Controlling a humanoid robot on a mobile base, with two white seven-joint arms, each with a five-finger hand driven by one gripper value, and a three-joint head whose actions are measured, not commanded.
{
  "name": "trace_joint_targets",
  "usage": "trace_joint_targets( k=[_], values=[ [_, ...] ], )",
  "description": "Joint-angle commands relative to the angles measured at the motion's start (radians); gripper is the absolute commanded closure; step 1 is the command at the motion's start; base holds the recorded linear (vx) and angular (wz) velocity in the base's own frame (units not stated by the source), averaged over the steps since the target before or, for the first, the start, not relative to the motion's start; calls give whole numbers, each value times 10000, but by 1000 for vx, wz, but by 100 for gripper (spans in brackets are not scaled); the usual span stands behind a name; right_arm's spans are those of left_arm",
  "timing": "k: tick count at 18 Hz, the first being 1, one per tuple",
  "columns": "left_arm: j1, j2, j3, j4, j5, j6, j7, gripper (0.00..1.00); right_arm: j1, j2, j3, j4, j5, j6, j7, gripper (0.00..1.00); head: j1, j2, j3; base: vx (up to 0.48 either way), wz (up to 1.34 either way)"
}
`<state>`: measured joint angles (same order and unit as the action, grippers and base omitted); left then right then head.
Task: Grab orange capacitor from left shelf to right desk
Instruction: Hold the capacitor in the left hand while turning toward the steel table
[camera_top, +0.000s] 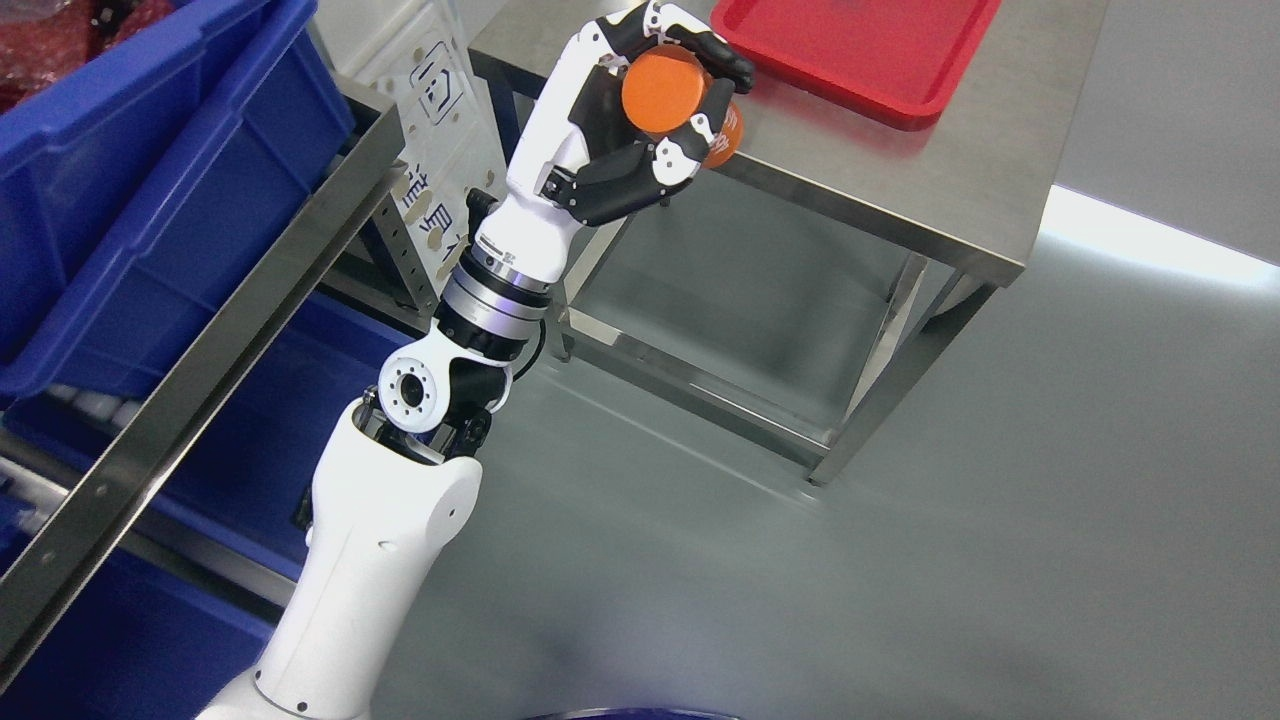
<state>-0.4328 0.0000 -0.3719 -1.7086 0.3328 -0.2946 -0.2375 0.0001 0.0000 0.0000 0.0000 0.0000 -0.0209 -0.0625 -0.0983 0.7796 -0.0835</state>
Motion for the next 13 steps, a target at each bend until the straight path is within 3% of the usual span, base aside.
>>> trace_joint_targets(
  k=[1,13],
  values=[
    [-75,174,-346,-2,1,0,-3,99,30,-175,-169,-175,31,-6,-4,0,0,0,0,270,-240],
    [-320,174,-668,89,-14,0,-18,99,30,-175,-169,-175,31,-6,-4,0,0,0,0,228,-170]
  ],
)
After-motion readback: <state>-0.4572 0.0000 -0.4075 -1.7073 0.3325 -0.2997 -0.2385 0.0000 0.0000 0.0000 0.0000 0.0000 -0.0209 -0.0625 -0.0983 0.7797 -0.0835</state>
